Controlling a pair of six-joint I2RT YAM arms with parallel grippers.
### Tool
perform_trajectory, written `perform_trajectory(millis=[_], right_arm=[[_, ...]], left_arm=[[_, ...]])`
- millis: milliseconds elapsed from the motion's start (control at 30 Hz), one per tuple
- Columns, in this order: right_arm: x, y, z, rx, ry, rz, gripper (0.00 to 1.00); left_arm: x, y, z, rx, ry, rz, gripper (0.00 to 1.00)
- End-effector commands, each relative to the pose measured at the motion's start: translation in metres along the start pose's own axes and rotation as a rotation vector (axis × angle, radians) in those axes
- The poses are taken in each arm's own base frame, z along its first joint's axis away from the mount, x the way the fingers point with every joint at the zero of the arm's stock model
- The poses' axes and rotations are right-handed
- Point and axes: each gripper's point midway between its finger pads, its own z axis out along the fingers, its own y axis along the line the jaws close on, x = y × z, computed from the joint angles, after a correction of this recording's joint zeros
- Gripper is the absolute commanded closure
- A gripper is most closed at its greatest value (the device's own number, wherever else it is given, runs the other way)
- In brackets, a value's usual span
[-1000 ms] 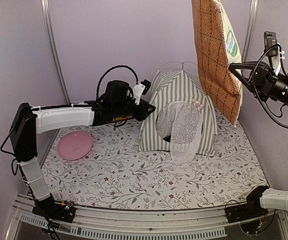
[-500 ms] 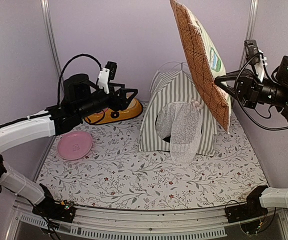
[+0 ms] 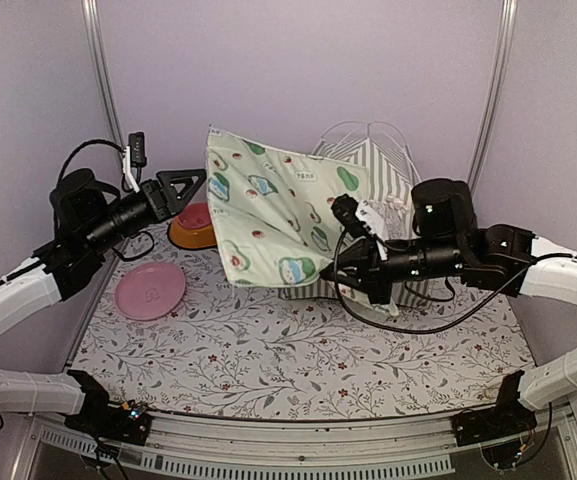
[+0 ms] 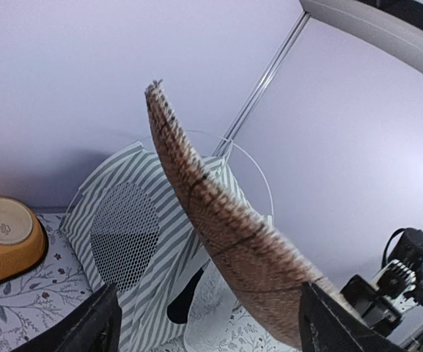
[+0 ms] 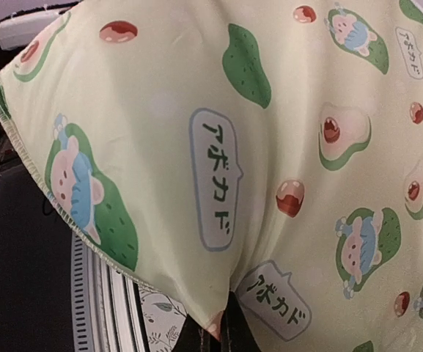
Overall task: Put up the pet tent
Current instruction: Pass from the right arm to the left
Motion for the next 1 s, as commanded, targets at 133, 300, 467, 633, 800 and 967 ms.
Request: perform_trajectory(millis=[133, 300, 467, 633, 800, 967], right_arm=[[0.070, -0.026, 0.049, 0.172, 0.121, 0.028, 1.00], [0.110, -0.029, 0.077, 0.189, 0.211, 0.115, 1.00], [0.144, -0.029, 0.098, 0.190, 0.286, 0.177, 1.00], [0.166, -0.028, 0.109, 0.178, 0.327, 0.208, 1.00], [0.183, -0.025, 0.115, 0.165, 0.369, 0.220, 1.00], [0.199, -0.017, 0.119, 0.129, 0.409, 0.235, 0.98]], left_arm=[[0.040, 0.039, -0.036, -0.080, 0.083, -0.259, 0.15], [0.113, 0.086, -0.050, -0.259, 0.255, -0.356, 0.16], [0.169, 0.096, -0.050, -0.200, 0.369, -0.465, 0.16], [0.199, 0.105, -0.037, -0.173, 0.434, -0.508, 0.22], [0.213, 0.109, -0.025, -0.146, 0.462, -0.541, 0.30], [0.230, 0.117, -0.020, -0.165, 0.515, -0.544, 0.52]])
